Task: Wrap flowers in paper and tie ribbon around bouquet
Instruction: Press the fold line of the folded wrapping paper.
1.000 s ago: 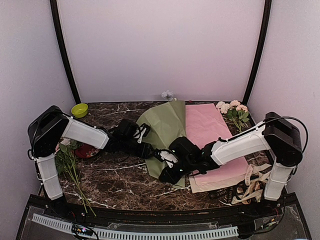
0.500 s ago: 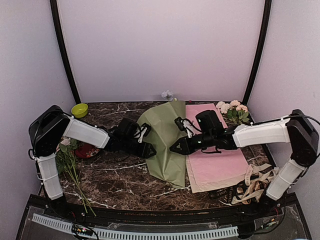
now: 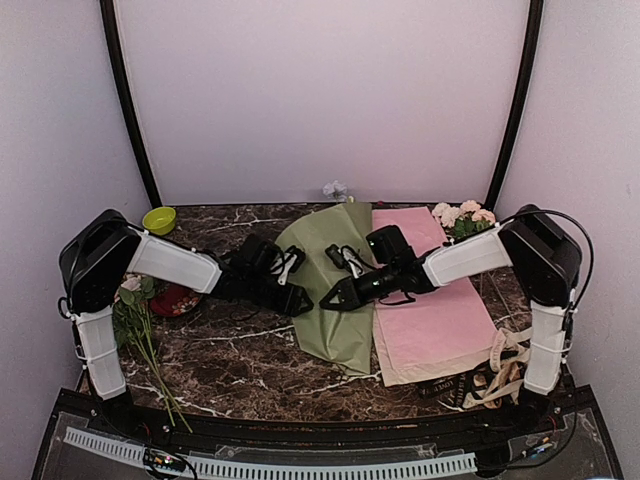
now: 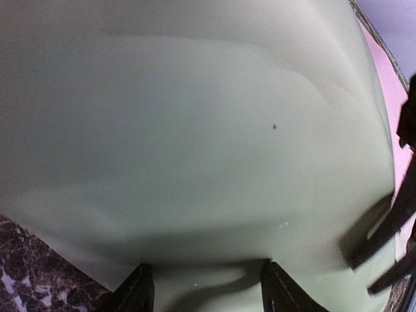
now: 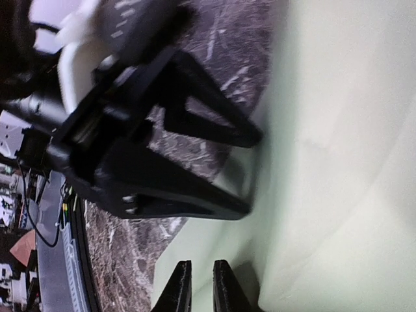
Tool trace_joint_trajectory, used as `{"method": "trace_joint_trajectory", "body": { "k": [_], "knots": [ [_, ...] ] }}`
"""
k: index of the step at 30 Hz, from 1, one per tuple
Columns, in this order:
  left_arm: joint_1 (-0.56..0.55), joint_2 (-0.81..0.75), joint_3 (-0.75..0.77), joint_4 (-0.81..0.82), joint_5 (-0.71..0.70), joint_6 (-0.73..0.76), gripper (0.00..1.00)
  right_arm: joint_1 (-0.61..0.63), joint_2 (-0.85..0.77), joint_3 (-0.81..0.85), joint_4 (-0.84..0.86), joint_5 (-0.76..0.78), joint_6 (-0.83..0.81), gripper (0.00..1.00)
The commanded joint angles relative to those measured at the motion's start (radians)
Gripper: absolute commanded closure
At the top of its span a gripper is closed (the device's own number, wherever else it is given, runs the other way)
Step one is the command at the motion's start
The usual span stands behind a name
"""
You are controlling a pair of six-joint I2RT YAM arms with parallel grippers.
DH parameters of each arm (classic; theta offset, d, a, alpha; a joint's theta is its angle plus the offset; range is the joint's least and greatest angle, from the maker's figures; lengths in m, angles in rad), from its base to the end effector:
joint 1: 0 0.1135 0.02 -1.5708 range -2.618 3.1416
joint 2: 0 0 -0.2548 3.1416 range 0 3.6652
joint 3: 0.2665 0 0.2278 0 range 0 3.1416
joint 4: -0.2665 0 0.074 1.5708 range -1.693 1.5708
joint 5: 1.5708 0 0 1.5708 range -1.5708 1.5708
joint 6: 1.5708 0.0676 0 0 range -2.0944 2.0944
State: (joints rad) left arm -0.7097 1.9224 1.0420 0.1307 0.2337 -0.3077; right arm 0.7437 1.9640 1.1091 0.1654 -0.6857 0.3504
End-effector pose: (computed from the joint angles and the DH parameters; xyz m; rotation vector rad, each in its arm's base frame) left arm 0.2904 -0.2701 0.1262 0.6054 2.3508 -0.7625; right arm 0.2688 0.3054 0.1421 -0.8653 2.2754 1.3207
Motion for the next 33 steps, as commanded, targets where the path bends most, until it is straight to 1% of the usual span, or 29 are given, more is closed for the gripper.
{"method": "trace_joint_trajectory", "body": {
  "k": [1,6,14,15,17,20,23,25,28,33],
  "knots": [
    [0.007,0.059,-0.006,-0.205,-0.035,0.034,0.42,-0.091,0.054,0.033,0.077,0.010,0.058,0.87],
    [0.014,0.087,0.007,-0.237,-0.032,0.058,0.42,-0.152,0.142,0.168,0.062,-0.018,0.081,0.87],
    [0.045,0.134,0.038,-0.278,-0.018,0.087,0.43,-0.228,0.175,0.212,0.184,-0.092,0.201,0.86],
    [0.051,0.136,0.038,-0.279,-0.014,0.085,0.43,-0.232,0.173,0.222,0.172,-0.086,0.196,0.86],
    [0.062,0.138,0.041,-0.279,-0.008,0.084,0.43,-0.225,0.160,0.237,0.089,-0.083,0.149,0.87],
    [0.079,0.139,0.044,-0.272,-0.008,0.085,0.43,-0.186,0.114,0.188,0.024,-0.127,0.053,0.87],
    [0.086,0.142,0.051,-0.268,-0.005,0.085,0.43,-0.135,0.046,0.136,-0.073,-0.119,-0.044,0.87],
    [0.087,0.142,0.052,-0.265,-0.001,0.083,0.43,-0.103,0.016,0.098,-0.112,-0.090,-0.077,0.87],
    [0.088,0.142,0.054,-0.260,0.003,0.078,0.43,-0.064,0.012,0.052,-0.182,-0.009,-0.119,0.87],
    [0.088,0.141,0.063,-0.269,-0.020,0.082,0.43,-0.009,0.017,-0.064,-0.176,0.070,-0.123,0.87]
  ]
}}
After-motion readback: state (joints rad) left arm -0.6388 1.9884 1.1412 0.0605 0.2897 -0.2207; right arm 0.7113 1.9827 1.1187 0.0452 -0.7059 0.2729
